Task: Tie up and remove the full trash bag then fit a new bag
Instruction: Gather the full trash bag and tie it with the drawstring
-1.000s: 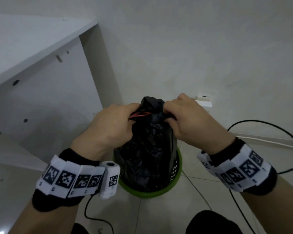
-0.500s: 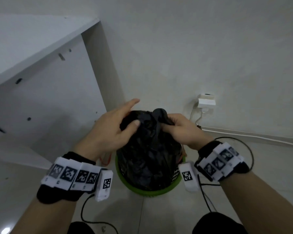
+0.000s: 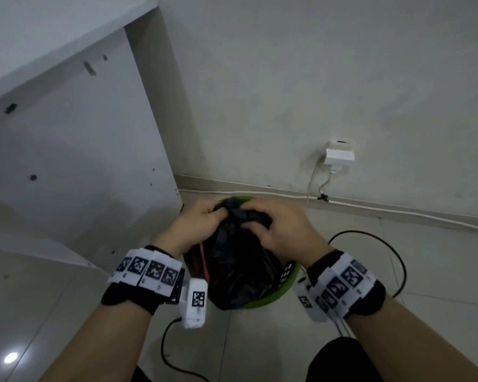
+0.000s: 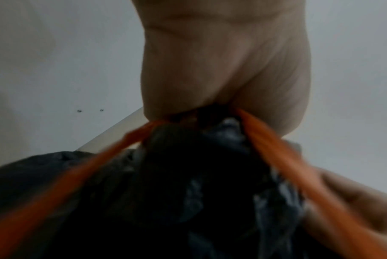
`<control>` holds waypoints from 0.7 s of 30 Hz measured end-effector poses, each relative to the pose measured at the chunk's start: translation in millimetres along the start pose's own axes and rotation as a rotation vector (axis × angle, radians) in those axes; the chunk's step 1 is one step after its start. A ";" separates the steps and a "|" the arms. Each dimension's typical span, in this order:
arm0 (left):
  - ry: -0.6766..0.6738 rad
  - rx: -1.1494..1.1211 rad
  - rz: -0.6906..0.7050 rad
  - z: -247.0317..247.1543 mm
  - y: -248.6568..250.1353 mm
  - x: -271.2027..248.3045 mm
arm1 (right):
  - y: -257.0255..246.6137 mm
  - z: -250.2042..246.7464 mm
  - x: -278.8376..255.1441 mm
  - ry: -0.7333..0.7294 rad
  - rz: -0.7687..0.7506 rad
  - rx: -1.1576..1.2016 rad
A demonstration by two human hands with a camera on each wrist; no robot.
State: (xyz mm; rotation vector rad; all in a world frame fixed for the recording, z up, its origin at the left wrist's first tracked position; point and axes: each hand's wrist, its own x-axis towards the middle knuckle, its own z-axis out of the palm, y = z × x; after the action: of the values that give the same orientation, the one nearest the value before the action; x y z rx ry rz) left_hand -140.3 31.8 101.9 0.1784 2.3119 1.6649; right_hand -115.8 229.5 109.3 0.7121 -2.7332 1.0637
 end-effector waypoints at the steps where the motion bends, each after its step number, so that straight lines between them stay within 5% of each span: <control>1: 0.033 0.070 0.045 -1.7 -5.5 -0.9 | 3.2 0.2 5.9 -0.014 0.125 0.126; 4: 0.050 0.306 0.300 -13.1 -10.9 -15.0 | 23.6 -1.0 18.8 -0.123 0.539 0.662; 7: -0.062 0.519 0.485 -8.0 -13.5 -17.3 | 34.2 5.6 17.2 -0.249 0.672 0.861; 10: 0.016 0.368 0.322 4.1 -28.7 -6.3 | 27.4 11.1 9.7 -0.079 0.558 0.586; 12: 0.087 0.159 0.108 7.5 -31.7 2.2 | 17.6 10.1 -4.1 0.076 0.275 0.251; 15: 0.201 -0.109 -0.170 14.5 -32.8 4.9 | 8.6 30.5 -22.5 -0.108 0.004 -0.211; 18: 0.145 -0.235 -0.348 20.5 -32.8 -0.1 | 21.1 52.0 -16.6 -0.029 0.013 -0.194; 21: 0.120 0.009 -0.146 15.5 -46.5 -6.2 | 33.6 47.9 2.5 -0.127 0.231 0.014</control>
State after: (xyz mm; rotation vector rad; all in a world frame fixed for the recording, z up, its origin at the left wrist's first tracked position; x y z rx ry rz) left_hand -126.7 29.1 54.5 -0.0890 2.3559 1.6336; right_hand -131.2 218.3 53.9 0.4898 -2.9773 1.1178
